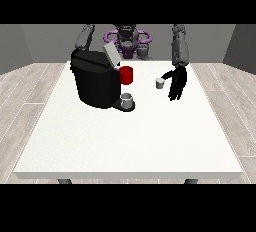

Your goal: Insert the coffee pod into the coffee machine and close the lid

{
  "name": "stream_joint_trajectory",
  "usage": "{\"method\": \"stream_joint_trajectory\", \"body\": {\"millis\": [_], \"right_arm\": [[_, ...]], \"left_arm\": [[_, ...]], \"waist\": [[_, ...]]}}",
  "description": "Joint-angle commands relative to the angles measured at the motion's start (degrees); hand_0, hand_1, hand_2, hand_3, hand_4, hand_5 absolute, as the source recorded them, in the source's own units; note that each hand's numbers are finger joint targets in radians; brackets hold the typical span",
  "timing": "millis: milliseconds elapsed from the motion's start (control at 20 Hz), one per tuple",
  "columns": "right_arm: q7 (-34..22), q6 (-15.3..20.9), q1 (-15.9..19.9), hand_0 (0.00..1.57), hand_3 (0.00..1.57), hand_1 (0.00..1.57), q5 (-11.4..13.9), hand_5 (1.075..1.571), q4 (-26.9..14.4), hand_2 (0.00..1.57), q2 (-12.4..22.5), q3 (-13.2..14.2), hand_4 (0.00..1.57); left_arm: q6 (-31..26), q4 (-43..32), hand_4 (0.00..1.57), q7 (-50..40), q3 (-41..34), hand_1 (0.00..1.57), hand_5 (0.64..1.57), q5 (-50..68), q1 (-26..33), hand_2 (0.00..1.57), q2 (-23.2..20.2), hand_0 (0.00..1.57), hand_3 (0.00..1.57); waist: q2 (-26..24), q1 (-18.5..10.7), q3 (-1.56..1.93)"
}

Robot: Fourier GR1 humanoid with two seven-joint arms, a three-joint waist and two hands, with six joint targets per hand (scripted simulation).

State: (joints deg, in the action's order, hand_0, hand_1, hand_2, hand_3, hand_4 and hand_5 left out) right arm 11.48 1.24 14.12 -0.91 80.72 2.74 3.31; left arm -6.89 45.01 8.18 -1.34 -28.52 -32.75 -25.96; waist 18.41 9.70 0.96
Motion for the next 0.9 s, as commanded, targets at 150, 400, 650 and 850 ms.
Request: {"method": "stream_joint_trajectory", "body": {"millis": [150,400,650,850], "right_arm": [[0.22,1.46,2.37,0.00,0.00,0.00,-1.11,1.571,-3.82,0.00,-0.05,2.62,0.38],[-1.06,1.58,-1.38,0.00,0.00,0.00,1.10,1.571,-2.49,0.00,-1.00,-0.69,0.39],[0.80,2.48,0.75,0.00,0.00,0.00,1.19,1.571,-5.69,0.00,-1.54,0.03,0.40],[-0.18,3.59,0.70,0.00,0.00,0.00,1.16,1.571,-5.20,0.00,-2.68,-0.79,0.33]], "left_arm": [[-1.25,-2.67,0.00,1.35,1.21,0.69,1.571,-2.14,-1.85,0.87,0.86,0.69,0.78],[4.68,-4.10,0.00,1.58,3.55,1.07,1.571,-6.17,0.97,1.14,4.97,1.07,1.11],[4.89,-3.83,0.00,1.14,4.52,1.22,1.571,-8.17,-1.46,1.23,5.55,1.22,1.11],[4.31,-4.25,0.11,2.03,4.80,1.25,1.571,-8.42,-0.80,1.24,6.62,1.25,1.08]], "waist": [[0.70,-0.61,-0.96],[-3.18,0.79,-0.98],[-1.12,0.93,-0.98],[-2.55,1.07,-0.98]]}}
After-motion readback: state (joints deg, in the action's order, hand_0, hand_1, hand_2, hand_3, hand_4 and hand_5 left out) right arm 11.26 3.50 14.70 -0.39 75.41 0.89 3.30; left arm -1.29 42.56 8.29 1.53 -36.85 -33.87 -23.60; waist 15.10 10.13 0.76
